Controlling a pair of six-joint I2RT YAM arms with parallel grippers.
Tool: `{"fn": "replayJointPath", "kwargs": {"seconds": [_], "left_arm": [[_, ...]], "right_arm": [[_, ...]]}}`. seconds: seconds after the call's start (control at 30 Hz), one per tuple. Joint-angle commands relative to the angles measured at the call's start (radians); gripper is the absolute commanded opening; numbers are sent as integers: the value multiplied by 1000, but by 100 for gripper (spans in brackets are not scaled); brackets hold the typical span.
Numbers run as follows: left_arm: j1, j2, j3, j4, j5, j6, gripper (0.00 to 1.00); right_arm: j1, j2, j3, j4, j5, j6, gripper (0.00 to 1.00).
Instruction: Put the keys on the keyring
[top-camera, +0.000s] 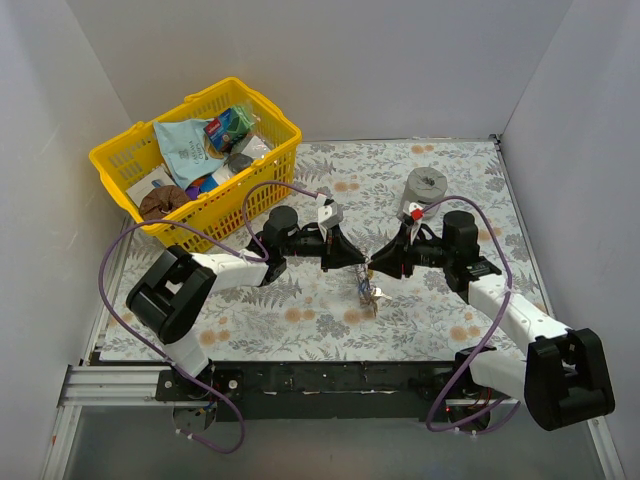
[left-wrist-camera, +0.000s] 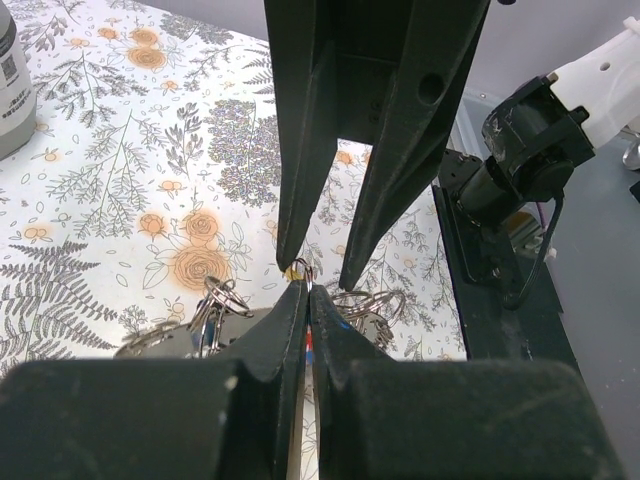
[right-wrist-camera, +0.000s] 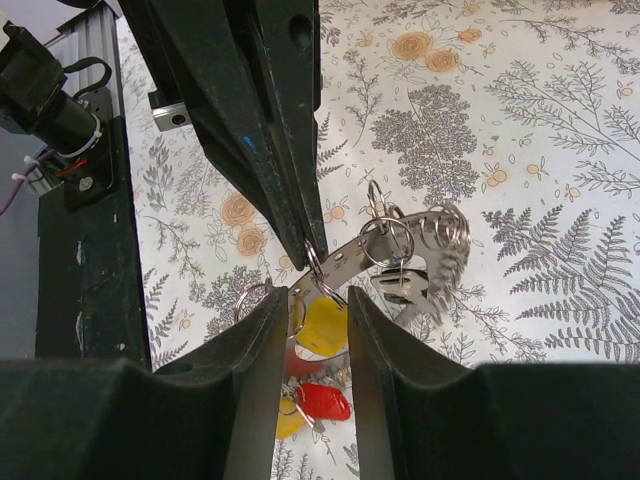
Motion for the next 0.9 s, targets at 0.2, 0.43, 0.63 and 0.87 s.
{"fn": "replayJointPath", "kwargs": {"seconds": [0.2, 0.43, 0.63, 0.87], "left_arm": [[5, -23, 10, 49, 10, -4, 0], [5, -10, 11, 64, 27, -20, 0], [5, -16, 8, 75, 31, -17, 0], [6, -13, 2, 104, 42, -33, 0]], "right_arm": [[-6, 52, 0, 70, -50, 11, 23], [-5, 80, -3, 75, -65, 9, 7], [-6, 112, -12, 84, -76, 6, 4], [-3, 144, -18, 101, -94, 9, 3]]}}
